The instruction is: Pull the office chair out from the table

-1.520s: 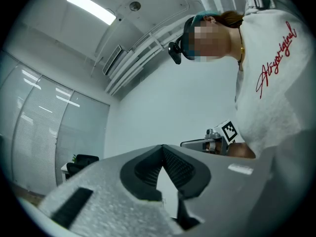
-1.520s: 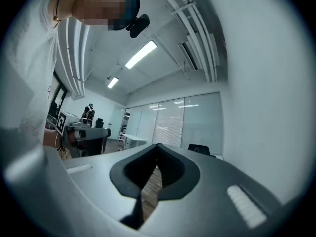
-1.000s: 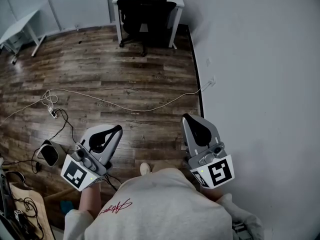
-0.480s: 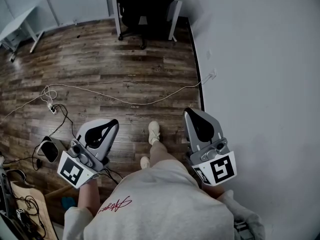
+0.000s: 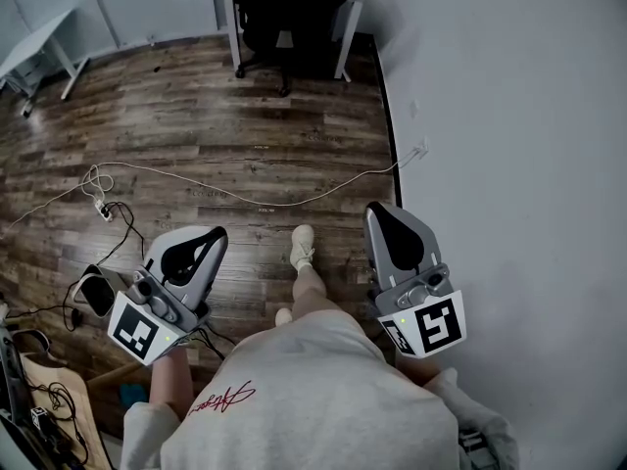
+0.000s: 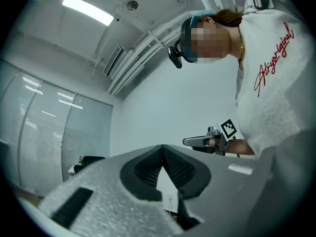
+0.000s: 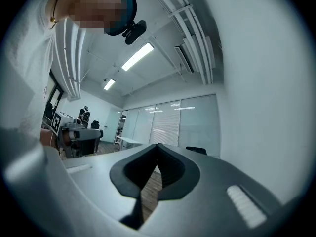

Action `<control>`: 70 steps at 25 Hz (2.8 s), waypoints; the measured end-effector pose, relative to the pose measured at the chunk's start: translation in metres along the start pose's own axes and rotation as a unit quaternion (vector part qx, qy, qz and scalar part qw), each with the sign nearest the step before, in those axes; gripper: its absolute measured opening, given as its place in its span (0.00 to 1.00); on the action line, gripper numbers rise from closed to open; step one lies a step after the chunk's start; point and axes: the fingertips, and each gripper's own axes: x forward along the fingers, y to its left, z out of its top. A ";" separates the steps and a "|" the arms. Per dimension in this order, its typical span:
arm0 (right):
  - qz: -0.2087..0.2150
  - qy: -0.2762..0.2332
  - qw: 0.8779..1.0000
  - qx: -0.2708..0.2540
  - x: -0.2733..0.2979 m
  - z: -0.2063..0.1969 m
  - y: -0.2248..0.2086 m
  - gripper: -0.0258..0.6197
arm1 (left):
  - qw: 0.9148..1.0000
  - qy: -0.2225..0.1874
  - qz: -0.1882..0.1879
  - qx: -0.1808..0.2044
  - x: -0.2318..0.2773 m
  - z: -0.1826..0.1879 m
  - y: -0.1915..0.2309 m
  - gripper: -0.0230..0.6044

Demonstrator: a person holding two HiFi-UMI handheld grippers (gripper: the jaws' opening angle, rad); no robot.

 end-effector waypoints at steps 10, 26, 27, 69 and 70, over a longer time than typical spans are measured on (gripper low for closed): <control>0.005 -0.006 1.000 0.009 0.038 -0.009 -0.029 0.04 | 1.000 0.006 0.007 0.012 0.023 -0.008 0.031 0.03; 0.024 0.001 1.000 0.016 0.118 -0.038 -0.092 0.04 | 1.000 0.012 0.012 0.025 0.090 -0.039 0.104 0.03; 0.026 0.000 1.000 0.014 0.125 -0.038 -0.097 0.04 | 0.999 0.014 0.013 0.029 0.095 -0.040 0.109 0.03; 0.010 -0.002 1.000 0.027 0.331 -0.082 -0.336 0.04 | 1.000 0.004 0.010 0.027 0.323 -0.099 0.299 0.03; 0.010 0.001 0.999 0.031 0.332 -0.085 -0.336 0.04 | 1.000 0.007 0.009 0.025 0.325 -0.101 0.300 0.03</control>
